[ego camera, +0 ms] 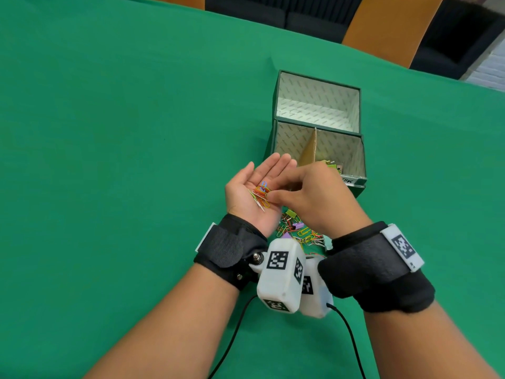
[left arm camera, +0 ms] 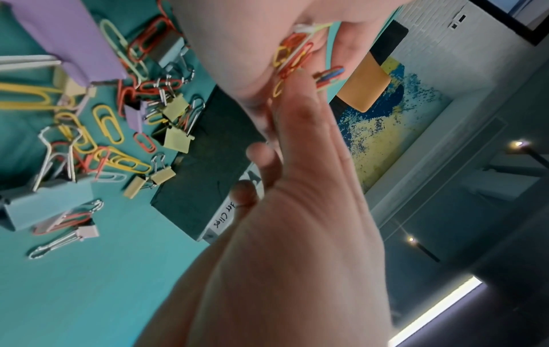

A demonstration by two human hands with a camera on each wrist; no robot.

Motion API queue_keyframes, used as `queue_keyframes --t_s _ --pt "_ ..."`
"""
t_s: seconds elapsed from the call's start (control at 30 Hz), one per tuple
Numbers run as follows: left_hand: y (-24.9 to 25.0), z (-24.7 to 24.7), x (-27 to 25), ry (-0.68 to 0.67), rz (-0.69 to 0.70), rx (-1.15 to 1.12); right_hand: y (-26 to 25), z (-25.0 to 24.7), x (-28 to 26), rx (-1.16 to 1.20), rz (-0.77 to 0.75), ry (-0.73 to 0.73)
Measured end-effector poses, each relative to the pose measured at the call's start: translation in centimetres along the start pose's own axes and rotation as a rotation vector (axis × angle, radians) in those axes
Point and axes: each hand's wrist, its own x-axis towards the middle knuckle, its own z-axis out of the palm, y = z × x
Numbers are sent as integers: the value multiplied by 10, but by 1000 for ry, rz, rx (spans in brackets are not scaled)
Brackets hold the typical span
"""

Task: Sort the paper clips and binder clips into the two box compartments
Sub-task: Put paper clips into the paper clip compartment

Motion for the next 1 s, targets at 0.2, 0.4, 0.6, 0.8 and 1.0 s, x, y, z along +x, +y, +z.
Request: queue_keyframes --t_s 0.2,0.4,0.6,0.8,1.0 --pt "1 -1 2 7 10 2 5 2 1 231 11 -14" --pt "13 -4 7 20 59 -33 4 -22 17 437 48 242" --pt "18 -3 6 4 69 -54 18 -32 47 66 130 328" --pt "18 -1 4 4 64 -40 20 -24 45 -189 117 167" --pt "14 0 2 -27 55 -9 -12 -23 23 -143 -97 190"
